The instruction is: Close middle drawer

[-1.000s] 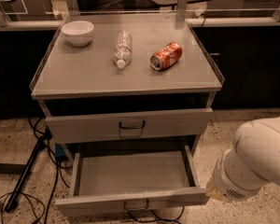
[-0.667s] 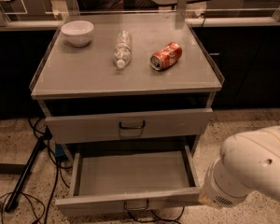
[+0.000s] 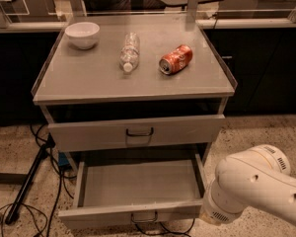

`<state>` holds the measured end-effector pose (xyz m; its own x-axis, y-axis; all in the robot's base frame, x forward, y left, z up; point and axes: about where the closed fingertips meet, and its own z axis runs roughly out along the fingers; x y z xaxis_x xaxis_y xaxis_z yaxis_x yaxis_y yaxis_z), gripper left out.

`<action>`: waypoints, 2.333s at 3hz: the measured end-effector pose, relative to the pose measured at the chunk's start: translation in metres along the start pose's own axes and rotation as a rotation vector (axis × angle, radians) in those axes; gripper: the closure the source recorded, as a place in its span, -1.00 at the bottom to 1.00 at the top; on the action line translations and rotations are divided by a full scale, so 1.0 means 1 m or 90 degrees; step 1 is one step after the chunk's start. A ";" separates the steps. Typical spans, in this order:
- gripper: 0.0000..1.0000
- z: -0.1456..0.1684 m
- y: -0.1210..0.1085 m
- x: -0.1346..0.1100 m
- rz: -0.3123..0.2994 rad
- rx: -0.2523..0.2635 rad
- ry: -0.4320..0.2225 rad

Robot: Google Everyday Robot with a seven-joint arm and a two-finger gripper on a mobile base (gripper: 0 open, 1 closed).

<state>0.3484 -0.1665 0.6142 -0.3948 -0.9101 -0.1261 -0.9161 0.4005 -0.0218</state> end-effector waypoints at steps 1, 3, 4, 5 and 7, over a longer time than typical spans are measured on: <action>1.00 0.017 0.003 0.004 0.013 -0.012 -0.009; 1.00 0.092 -0.002 -0.023 0.069 -0.034 -0.078; 1.00 0.092 -0.002 -0.023 0.069 -0.034 -0.078; 1.00 0.116 0.010 -0.010 0.085 -0.081 -0.075; 1.00 0.160 0.024 -0.007 0.066 -0.132 -0.071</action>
Offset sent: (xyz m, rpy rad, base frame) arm 0.0140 0.0125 -0.0828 0.1334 -0.0097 -0.1241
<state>0.3400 -0.1336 0.4560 -0.4883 -0.8431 -0.2253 -0.8701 0.4507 0.1992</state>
